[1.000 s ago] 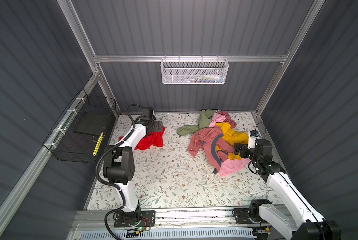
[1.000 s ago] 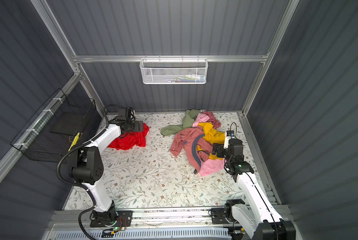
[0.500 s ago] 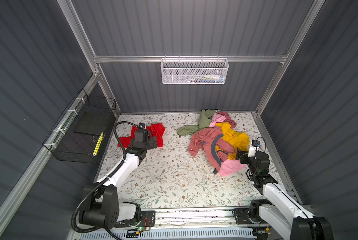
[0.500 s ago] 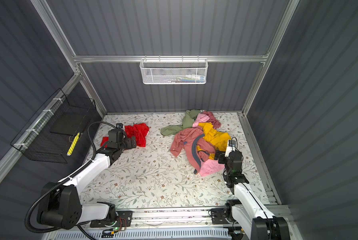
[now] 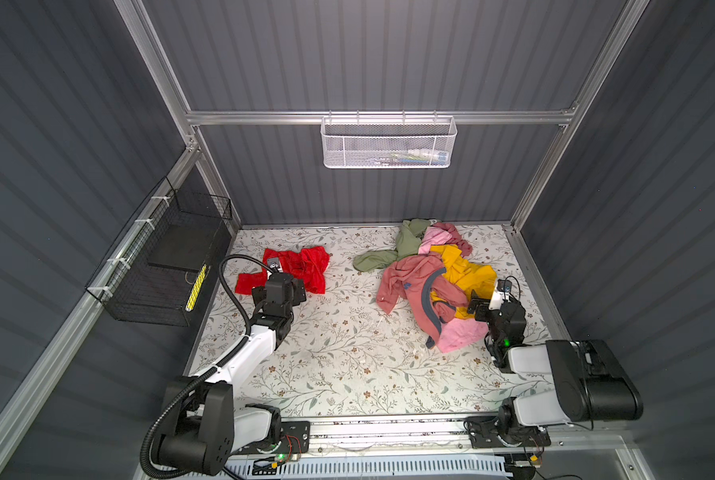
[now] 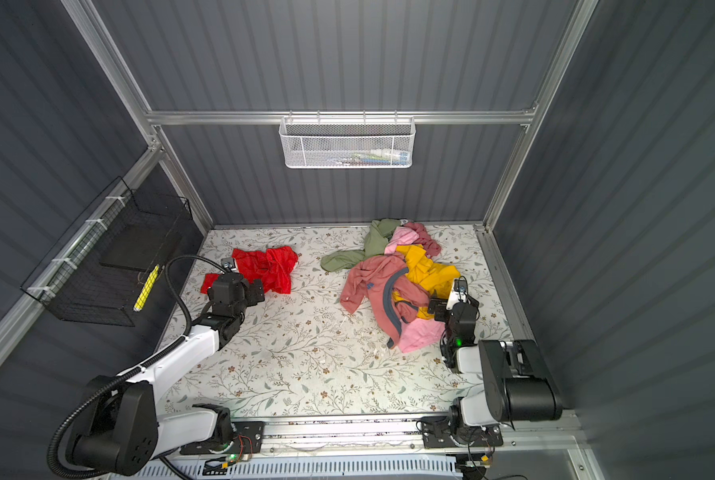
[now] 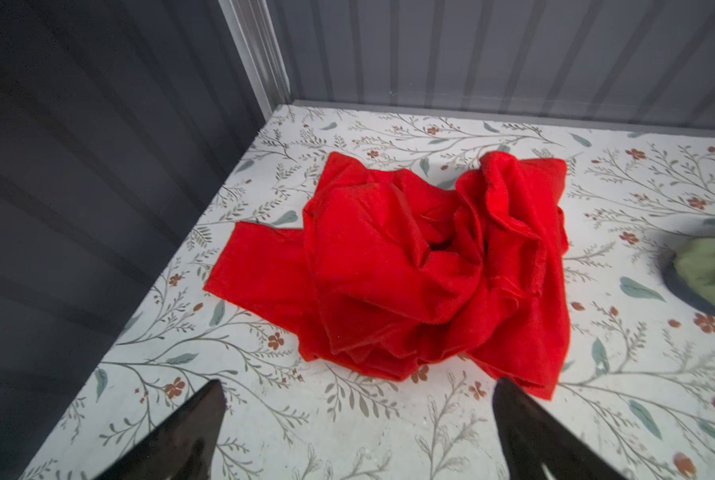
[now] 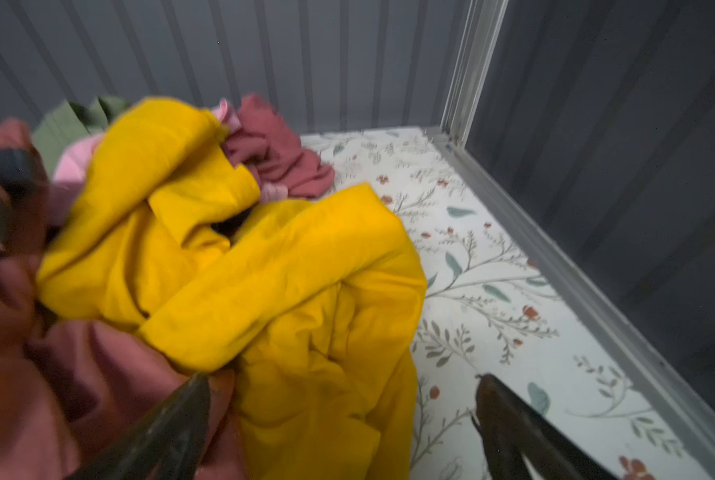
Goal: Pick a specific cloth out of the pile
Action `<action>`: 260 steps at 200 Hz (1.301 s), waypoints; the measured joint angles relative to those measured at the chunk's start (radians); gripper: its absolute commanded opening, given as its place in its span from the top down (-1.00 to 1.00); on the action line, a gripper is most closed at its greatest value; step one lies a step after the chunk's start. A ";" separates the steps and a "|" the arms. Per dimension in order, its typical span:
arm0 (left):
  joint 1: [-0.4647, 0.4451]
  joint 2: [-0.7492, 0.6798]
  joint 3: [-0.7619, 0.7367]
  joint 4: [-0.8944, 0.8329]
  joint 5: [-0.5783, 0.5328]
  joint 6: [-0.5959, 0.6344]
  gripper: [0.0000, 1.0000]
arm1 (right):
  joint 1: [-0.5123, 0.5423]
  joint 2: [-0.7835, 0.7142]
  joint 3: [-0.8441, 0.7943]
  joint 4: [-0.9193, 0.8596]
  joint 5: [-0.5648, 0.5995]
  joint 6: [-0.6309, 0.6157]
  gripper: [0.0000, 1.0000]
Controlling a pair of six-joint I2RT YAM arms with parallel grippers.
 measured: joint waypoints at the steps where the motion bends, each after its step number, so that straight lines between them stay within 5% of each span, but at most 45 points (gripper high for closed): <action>1: 0.000 0.000 -0.001 0.003 -0.002 0.000 -1.00 | 0.000 -0.001 0.001 -0.002 0.000 0.000 -0.98; 64: 0.012 0.197 -0.195 0.497 -0.069 0.147 -1.00 | -0.035 -0.003 0.082 -0.031 -0.052 0.009 -0.98; 135: 0.037 0.249 -0.205 0.583 0.050 0.161 -1.00 | -0.037 -0.001 0.082 -0.039 -0.068 0.013 -0.98; 167: 0.059 0.418 -0.220 0.763 0.099 0.170 -1.00 | -0.038 -0.001 0.082 -0.039 -0.068 0.014 -0.98; 260: 0.135 0.464 -0.169 0.713 0.235 0.154 -1.00 | -0.038 -0.001 0.082 -0.039 -0.071 0.020 -0.98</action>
